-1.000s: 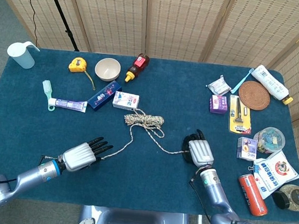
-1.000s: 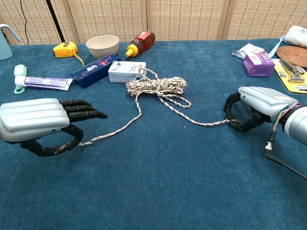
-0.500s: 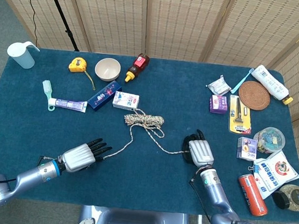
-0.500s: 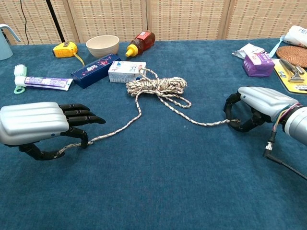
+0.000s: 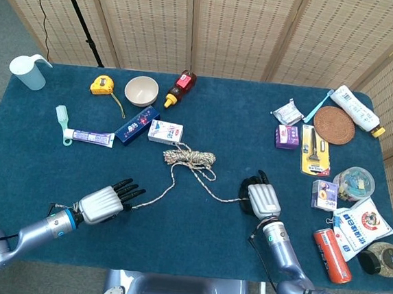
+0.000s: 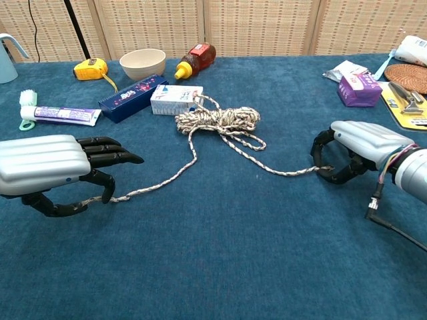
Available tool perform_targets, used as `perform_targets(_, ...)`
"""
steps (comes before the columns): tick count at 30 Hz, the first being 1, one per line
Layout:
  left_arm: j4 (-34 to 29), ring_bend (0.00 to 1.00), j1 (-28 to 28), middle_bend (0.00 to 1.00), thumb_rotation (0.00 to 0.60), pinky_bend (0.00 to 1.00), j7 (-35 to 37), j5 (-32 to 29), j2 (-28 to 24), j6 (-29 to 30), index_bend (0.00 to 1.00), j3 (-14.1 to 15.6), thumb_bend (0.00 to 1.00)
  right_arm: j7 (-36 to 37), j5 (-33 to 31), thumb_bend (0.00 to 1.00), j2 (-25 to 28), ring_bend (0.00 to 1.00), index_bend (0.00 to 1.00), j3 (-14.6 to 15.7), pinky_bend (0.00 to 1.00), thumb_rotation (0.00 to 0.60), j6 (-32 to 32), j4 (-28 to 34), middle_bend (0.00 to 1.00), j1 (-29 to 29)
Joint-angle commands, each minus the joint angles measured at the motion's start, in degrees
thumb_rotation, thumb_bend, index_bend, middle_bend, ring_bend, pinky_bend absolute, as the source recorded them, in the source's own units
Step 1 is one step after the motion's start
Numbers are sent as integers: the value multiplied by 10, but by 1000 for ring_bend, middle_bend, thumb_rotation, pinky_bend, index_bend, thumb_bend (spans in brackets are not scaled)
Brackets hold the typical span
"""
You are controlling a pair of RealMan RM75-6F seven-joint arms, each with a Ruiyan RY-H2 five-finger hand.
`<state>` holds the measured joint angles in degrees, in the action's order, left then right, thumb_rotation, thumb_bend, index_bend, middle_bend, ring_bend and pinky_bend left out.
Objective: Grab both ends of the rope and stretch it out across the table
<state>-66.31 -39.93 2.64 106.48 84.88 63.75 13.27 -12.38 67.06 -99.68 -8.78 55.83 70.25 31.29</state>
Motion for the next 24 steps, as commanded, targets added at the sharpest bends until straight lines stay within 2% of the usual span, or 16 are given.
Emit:
perform_targets(1, 5, 0, 2, 23, 600, 0, 4, 2, 4, 5, 509, -1, 409, -1, -1, 521, 0, 225, 610, 1, 0, 600, 0, 0, 335, -1)
perform_targets(5, 8, 0, 2, 58, 600, 0, 6, 3, 6, 8, 548, -1, 409, -1, -1, 520, 1, 226, 611, 1, 0, 600, 0, 1, 336, -1)
perform_targets(9, 10, 0, 3, 60, 600, 0, 6, 4, 6, 13, 533, -3, 409, -1, -2, 520, 2, 227, 611, 0, 0, 600, 0, 2, 337, 0)
perform_targets(17, 12, 0, 6, 1, 600, 0, -3, 3, 4, 13, 223, -5, 408, 2, -1, 521, 3, 229, 612, 0, 0, 600, -1, 3, 338, 0)
perform_targets(20, 10, 0, 4, 0, 600, 0, -3, 4, 3, 13, 180, -5, 407, 3, 0, 520, 3, 230, 612, 0, 0, 600, 0, 3, 338, -1)
perform_targets(24, 1, 0, 0, 0, 600, 0, 5, 12, -6, 19, 174, -2, 397, 5, 0, 520, 4, 230, 613, 1, 0, 600, 0, 3, 338, -1)
